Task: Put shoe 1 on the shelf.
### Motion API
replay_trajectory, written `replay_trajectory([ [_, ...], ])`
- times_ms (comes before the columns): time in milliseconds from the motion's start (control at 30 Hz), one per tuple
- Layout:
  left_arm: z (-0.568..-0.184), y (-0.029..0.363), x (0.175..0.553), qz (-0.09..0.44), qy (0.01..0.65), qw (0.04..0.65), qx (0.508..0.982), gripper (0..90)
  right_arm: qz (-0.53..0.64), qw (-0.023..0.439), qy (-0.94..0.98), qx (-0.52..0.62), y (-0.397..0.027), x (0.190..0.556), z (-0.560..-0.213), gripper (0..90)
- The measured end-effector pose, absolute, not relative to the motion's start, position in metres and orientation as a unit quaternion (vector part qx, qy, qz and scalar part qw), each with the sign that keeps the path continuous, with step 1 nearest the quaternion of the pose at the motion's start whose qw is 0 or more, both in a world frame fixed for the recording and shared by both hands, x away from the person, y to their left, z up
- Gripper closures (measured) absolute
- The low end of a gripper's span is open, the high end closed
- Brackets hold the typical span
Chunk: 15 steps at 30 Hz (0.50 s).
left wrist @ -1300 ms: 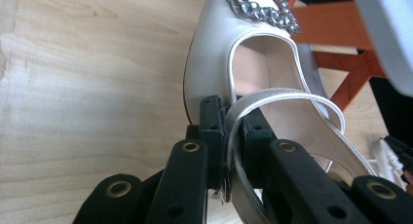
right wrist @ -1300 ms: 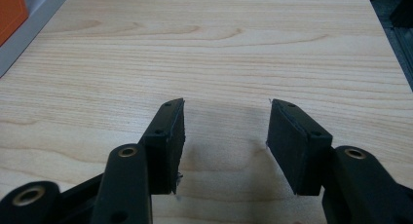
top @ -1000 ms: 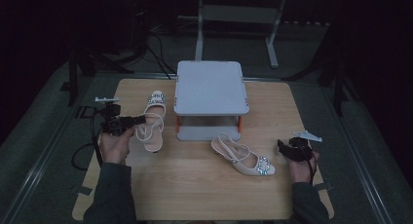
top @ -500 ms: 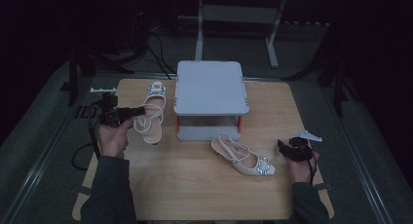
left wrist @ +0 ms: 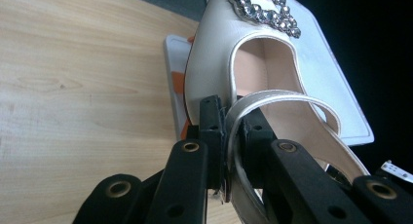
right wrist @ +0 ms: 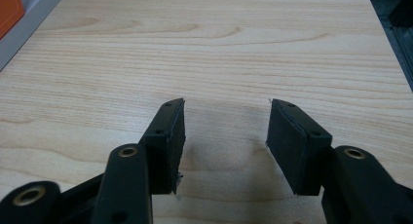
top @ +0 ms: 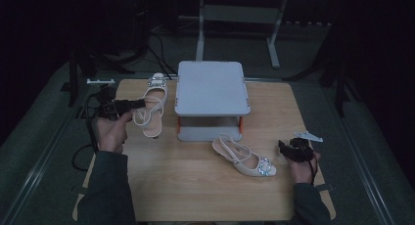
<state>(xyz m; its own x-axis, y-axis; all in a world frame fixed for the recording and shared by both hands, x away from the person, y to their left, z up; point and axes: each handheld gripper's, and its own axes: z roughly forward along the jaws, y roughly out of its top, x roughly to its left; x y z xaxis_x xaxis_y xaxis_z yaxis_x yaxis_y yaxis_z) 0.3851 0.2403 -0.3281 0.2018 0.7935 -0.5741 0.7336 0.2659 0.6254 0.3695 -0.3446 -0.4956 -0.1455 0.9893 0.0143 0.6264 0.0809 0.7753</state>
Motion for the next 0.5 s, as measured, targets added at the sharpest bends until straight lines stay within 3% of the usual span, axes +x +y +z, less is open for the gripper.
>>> replay_trajectory([
  [500,-0.302,0.221,0.401,0.024,0.614,0.501,0.61,83.5,0.33,0.276,0.679,0.594,-0.346,0.37,-0.496,48.1],
])
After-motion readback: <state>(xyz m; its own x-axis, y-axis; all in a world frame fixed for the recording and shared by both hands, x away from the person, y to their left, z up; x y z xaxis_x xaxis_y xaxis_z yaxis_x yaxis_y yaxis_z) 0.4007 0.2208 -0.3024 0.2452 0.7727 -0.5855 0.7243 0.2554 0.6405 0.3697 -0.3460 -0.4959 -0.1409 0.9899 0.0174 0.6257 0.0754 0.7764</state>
